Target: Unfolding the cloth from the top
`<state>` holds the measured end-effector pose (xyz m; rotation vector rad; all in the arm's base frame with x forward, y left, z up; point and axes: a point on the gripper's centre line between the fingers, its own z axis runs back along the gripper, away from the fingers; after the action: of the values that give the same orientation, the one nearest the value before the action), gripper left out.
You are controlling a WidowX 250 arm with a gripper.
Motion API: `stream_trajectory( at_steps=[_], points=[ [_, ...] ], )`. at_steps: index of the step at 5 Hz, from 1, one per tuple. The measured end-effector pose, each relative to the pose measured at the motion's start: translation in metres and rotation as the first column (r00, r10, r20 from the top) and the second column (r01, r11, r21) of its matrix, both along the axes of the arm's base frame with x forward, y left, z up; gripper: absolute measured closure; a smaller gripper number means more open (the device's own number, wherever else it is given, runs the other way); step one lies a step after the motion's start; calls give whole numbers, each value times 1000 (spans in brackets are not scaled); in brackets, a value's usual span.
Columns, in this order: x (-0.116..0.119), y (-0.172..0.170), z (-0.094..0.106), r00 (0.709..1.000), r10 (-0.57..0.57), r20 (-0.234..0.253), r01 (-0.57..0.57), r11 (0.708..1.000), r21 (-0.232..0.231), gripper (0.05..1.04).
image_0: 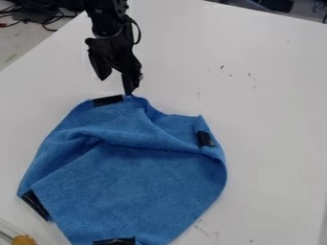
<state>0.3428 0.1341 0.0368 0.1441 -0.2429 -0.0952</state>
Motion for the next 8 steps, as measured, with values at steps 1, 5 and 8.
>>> stream_trajectory(
  at_steps=[1, 5, 8],
  points=[
    [-6, 13, -16, 1000, 9, -26, -10, 1000, -23, 83],
    [13, 13, -31, 999, -31, -35, 28, 996, -90, 655],
    [39, 17, 1, 994, -105, -30, 105, 994, -8, 1020]
  ],
)
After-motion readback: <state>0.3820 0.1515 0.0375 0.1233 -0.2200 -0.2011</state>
